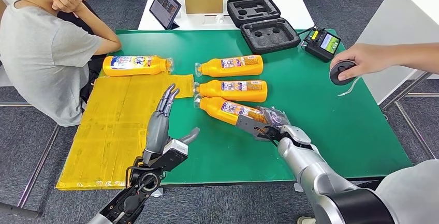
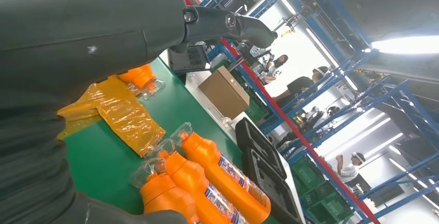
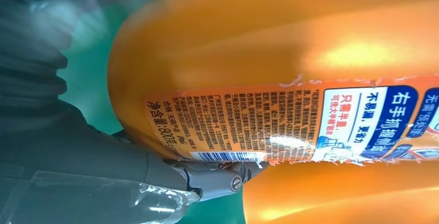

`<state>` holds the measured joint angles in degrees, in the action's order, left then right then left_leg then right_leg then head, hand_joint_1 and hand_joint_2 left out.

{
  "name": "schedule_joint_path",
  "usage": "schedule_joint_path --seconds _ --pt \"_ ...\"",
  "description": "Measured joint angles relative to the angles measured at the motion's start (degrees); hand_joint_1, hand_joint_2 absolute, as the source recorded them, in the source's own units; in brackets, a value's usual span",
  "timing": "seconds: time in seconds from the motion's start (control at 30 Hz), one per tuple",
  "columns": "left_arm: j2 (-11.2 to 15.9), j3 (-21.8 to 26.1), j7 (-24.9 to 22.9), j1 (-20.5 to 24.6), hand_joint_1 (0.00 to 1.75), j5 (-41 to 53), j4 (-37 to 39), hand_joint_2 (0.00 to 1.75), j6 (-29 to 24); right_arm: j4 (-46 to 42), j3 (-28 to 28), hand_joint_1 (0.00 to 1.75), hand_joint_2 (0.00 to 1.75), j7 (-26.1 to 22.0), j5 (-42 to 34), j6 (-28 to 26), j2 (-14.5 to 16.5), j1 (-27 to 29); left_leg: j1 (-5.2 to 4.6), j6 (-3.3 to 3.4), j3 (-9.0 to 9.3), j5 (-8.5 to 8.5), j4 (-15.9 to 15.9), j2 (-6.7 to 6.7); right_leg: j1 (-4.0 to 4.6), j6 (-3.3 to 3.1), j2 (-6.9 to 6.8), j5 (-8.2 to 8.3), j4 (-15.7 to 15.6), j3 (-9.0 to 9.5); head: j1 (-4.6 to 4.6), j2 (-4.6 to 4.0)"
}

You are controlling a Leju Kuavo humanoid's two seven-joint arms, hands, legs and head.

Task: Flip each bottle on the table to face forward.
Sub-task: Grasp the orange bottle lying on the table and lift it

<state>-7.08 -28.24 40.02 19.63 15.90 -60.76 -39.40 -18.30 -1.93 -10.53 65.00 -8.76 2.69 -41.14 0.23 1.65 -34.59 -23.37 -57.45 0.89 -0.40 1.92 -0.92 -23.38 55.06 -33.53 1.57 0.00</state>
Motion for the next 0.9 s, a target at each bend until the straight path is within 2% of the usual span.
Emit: schedule_joint_path --seconds 0.23,0.4,0.5,0.7,0.9 --pt "0.0 -0.1 0.0 0.1 0.0 -1.5 0.0 1.75 1.0 0.0 0.4 1.75 1.75 3.1 1.5 1.5 -0.1 -0.6 0.0 0.0 0.04 0.0 0.0 -0.01 0.0 0.0 0.0 0.0 0.0 0.03 0.01 0.0" --pt "0.0 -0.1 0.0 0.1 0.0 -1.8 0.0 1.75 0.9 0.0 0.6 1.75 1.75 1.8 0.5 0.5 -0.1 -0.4 0.0 0.0 0.07 0.01 0.0 -0.02 0.0 0.0 -0.01 0.0 0.0 0.07 0.0 0.0" --pt "0.0 -0.2 0.0 0.1 0.0 -1.8 0.0 1.75 0.4 0.0 0.0 1.75 1.75 -3.1 -3.3 -0.9 -0.2 0.2 0.0 0.01 0.03 0.01 0.0 -0.04 -0.01 0.01 -0.01 0.01 0.0 0.07 0.0 0.0" --pt "-0.9 2.3 0.1 -0.7 0.0 0.8 -2.8 1.75 -0.5 0.0 -3.9 1.75 1.75 -17.5 -12.9 -1.7 0.0 2.5 -0.01 0.01 -0.23 0.02 0.0 -0.08 0.0 0.03 -0.04 0.02 0.0 -0.15 0.01 0.0" --pt "-3.0 7.0 0.1 -2.7 0.0 3.7 -8.3 1.75 -0.7 0.0 -6.2 1.75 1.75 -22.8 -16.3 -1.7 0.5 3.8 0.0 0.02 -0.52 0.04 0.0 -0.09 0.0 0.03 -0.07 0.02 0.0 -0.4 0.01 0.0"
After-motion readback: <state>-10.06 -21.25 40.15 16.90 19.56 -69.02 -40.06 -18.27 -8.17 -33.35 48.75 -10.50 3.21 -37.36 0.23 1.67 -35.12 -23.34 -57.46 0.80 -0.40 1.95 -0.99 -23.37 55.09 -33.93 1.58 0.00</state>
